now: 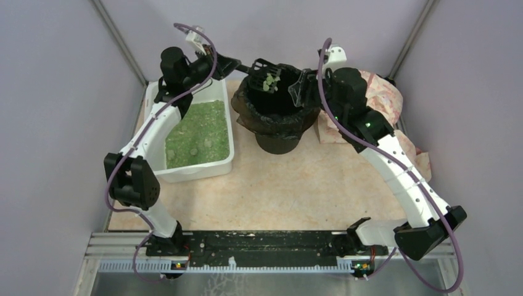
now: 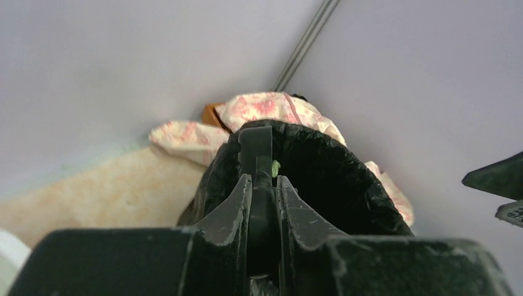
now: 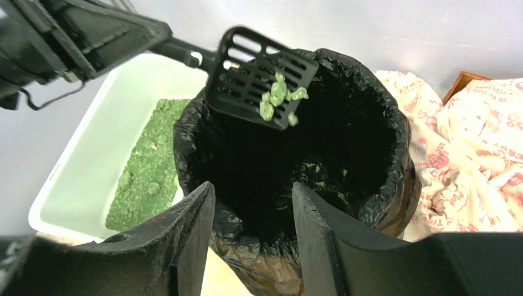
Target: Clean the litter box
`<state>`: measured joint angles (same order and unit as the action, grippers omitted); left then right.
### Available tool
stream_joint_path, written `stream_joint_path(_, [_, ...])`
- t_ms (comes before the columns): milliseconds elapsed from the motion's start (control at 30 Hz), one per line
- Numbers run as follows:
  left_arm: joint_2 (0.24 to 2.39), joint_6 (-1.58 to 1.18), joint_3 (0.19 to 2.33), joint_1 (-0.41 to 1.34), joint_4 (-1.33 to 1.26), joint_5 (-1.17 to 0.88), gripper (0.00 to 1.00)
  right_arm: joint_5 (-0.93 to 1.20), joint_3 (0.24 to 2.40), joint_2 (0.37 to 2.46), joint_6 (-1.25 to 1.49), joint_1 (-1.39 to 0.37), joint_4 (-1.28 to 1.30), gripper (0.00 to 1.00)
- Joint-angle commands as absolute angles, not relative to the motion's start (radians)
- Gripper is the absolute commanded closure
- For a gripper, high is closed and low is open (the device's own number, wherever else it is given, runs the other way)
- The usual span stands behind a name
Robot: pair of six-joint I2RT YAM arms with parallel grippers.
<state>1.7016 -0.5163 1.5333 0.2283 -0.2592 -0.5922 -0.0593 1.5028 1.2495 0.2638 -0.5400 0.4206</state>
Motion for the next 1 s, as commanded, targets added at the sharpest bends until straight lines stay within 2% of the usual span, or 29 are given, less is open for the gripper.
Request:
stream_joint_path(0, [1.647, -0.257, 1.646, 0.288, -0.238, -0.592, 1.00, -0.069, 1.486, 1.224, 0.287, -0.533, 0.362, 0.50])
stream_joint_path(300, [1.628, 0.012, 1.770, 0.394, -0.033, -0.586, 1.00, -0.034, 1.472, 1.242, 0.311, -0.534, 0.338, 0.50])
stream_joint_path(533, [1.570, 0.190, 1.748, 0.452, 0.100, -0.413, 1.00, -0.068, 1.447, 1.231, 0.365, -0.528, 0.297, 0.50])
stream_joint_path(733, [1.518, -0.097, 1.699, 0.383, -0.053, -0.361, 1.00, -0.021, 1.453, 1.265, 0.390, -0.528, 0.274, 0.50])
stream_joint_path(867, [1.509, -0.375, 1.715, 0.220, -0.146, -0.483, 1.00, -0.005, 1.446, 1.287, 0.410, -0.528, 0.248, 0.50])
stream_joint_path(967, [1.474, -0.500, 1.693, 0.086, -0.192, -0.475, 1.00, 0.021, 1.440, 1.300, 0.416, -0.528, 0.236, 0.51])
